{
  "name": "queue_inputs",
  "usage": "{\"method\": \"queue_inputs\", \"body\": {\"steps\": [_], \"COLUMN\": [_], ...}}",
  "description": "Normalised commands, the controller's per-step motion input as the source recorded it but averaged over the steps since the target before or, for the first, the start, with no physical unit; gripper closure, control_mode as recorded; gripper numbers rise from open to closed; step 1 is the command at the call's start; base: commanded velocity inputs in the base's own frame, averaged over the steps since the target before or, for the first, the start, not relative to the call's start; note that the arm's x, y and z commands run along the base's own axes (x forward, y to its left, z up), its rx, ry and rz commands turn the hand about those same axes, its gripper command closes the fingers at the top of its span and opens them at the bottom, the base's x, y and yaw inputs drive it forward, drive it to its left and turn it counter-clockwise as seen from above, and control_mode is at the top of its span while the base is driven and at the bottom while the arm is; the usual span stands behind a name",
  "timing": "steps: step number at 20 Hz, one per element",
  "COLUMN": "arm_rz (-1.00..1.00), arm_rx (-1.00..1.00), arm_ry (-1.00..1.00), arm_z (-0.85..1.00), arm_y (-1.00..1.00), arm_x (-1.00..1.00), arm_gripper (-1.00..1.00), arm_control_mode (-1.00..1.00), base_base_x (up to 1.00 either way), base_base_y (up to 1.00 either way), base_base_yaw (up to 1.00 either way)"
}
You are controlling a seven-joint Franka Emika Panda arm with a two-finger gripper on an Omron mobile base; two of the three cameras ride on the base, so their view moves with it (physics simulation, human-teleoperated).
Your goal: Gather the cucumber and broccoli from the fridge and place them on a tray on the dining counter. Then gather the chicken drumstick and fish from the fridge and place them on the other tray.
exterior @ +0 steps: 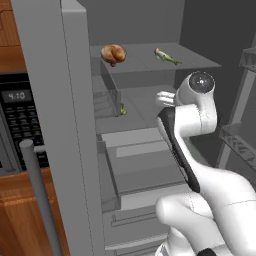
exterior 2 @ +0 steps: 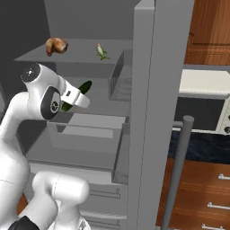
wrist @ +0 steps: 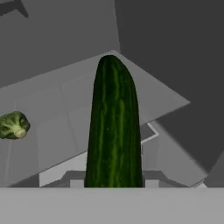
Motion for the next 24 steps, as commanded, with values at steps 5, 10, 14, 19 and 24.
{"method": "queue_inputs", "body": {"steps": [5,10,14,19,24], "arm_rz": [0.0,0.11,0.24,0.25,0.01], "arm_rx": [0.01,0.01,0.0,0.0,0.0], "arm_ry": [0.08,0.09,0.01,0.0,0.0], "arm_z": [0.44,0.27,0.02,0.0,0.0], "arm_y": [0.13,0.06,0.09,0.02,0.0], "arm_x": [-0.97,-0.86,-0.96,-0.77,-0.03], "arm_gripper": [1.0,1.0,1.0,1.0,1.0], "arm_control_mode": [-1.0,-1.0,-1.0,-1.0,-1.0], "base_base_x": [0.0,0.0,0.0,0.0,0.0], "base_base_y": [0.0,0.0,0.0,0.0,0.0], "base_base_yaw": [0.0,0.0,0.0,0.0,0.0]}}
